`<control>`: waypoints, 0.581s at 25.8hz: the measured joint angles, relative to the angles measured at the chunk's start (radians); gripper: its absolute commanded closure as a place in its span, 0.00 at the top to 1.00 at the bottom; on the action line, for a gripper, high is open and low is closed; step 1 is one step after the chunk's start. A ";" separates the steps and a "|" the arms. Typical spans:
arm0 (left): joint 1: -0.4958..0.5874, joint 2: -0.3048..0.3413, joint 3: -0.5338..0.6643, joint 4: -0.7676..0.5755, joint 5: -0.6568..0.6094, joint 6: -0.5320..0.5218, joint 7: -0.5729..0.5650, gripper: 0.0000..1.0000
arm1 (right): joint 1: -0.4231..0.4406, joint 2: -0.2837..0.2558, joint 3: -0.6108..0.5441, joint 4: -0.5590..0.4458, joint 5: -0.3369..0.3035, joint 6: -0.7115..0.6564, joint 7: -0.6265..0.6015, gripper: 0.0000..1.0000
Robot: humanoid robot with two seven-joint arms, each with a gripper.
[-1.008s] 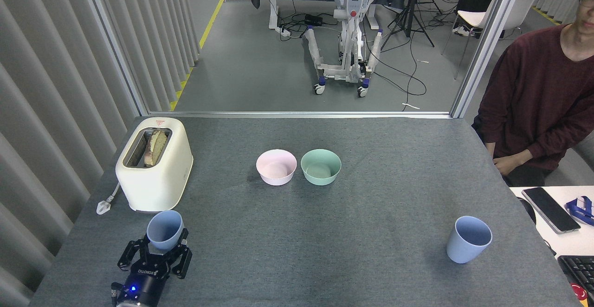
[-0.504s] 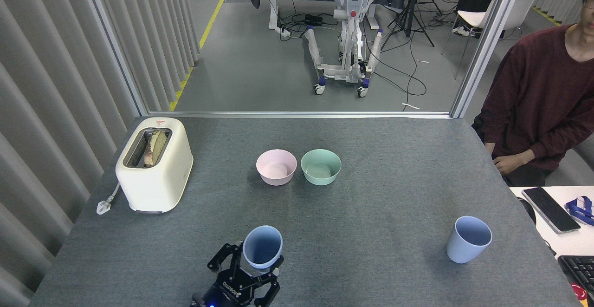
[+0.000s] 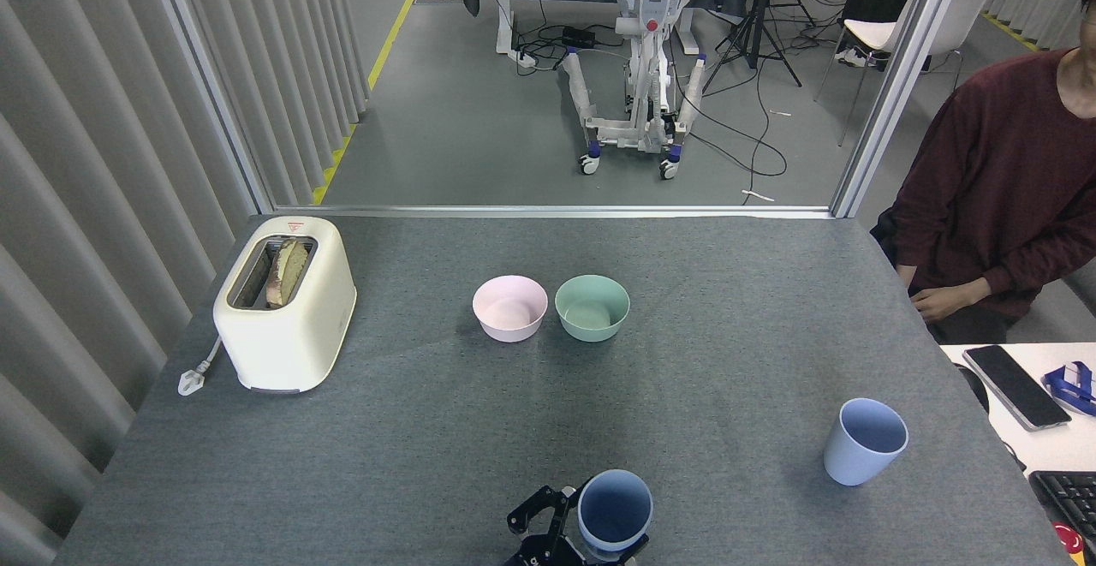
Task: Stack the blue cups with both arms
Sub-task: 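Carry the blue cup with the left gripper toward the table center, then lower the blue cup onto the table and open the left gripper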
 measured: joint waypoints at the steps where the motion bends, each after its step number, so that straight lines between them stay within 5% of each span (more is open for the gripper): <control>1: -0.003 -0.006 -0.006 0.011 -0.006 0.000 0.001 0.62 | 0.000 0.000 0.000 0.000 0.000 0.000 0.000 1.00; 4: -0.009 -0.023 -0.018 0.043 -0.017 0.000 0.003 0.66 | 0.000 0.000 0.000 0.000 -0.001 0.004 -0.002 1.00; 10: -0.018 -0.039 -0.025 0.065 -0.022 0.000 0.010 0.97 | -0.001 -0.001 0.000 0.000 -0.001 0.006 -0.004 1.00; 15: -0.018 -0.039 -0.024 0.062 -0.020 0.000 0.015 1.00 | 0.000 -0.001 0.000 0.000 -0.001 0.006 -0.005 1.00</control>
